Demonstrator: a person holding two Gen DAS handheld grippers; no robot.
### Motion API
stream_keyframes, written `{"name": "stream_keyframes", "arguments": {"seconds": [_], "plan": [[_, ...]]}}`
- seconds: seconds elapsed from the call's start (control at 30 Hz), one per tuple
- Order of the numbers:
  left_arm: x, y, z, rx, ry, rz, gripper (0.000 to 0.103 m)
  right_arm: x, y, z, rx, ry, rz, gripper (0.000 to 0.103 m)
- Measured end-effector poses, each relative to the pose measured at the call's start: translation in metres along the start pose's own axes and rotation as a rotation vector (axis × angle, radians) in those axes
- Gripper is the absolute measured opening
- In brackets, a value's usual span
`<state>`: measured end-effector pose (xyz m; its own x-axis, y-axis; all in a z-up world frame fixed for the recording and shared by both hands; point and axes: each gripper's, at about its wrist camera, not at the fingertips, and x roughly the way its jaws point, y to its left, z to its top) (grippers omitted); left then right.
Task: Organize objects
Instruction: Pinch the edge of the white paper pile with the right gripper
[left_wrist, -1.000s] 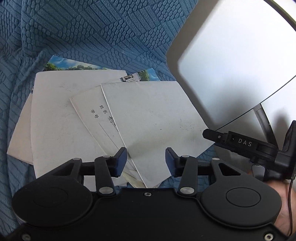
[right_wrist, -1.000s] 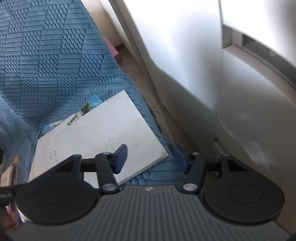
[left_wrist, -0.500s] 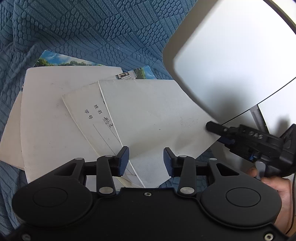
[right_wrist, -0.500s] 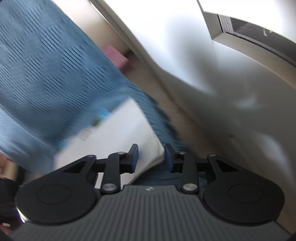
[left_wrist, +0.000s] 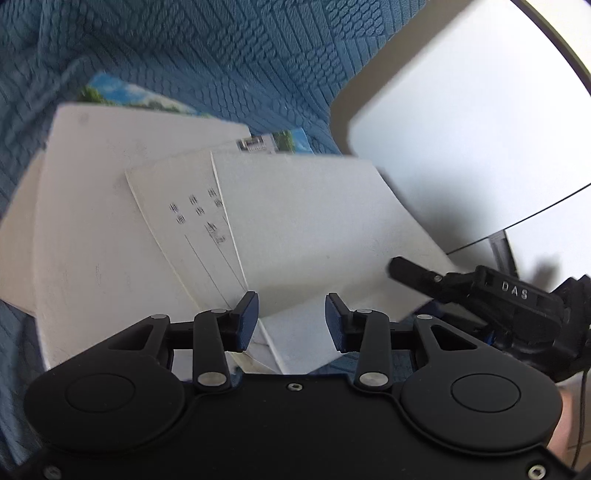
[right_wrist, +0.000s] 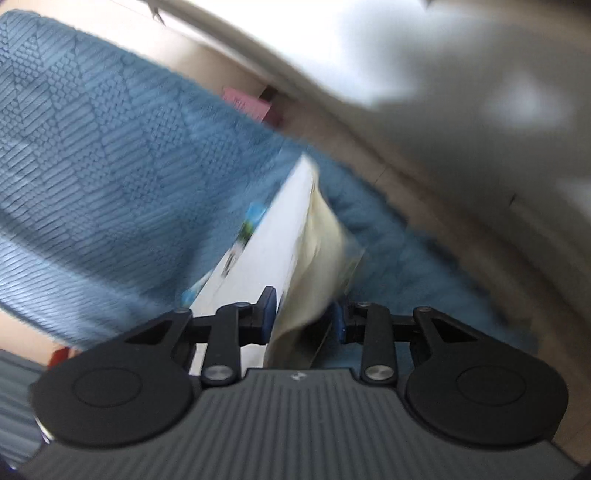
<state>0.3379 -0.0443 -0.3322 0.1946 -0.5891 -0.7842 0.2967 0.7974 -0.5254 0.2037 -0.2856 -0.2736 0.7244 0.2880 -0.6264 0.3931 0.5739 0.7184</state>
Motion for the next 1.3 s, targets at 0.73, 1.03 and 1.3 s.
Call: {"name": "stream_keyframes", "arguments": {"seconds": [0.73,1.03,1.3], "plan": [[-0.038,0.054,-0.005,-0.415,-0.037,-0.247,0.069,-0.026,0.026,-0.013,0.044,-0.080,0.089,0.007],[-0.013,0.057,-0.024,-0.613,0.024,-0.418,0.071,-0.058,0.025,-0.034,0.066,-0.079,0.141,0.007],[-0.009,0.062,-0.036,-0.648,0.034,-0.387,0.066,-0.079,0.017,-0.040,0.093,-0.074,0.126,0.004]]}}
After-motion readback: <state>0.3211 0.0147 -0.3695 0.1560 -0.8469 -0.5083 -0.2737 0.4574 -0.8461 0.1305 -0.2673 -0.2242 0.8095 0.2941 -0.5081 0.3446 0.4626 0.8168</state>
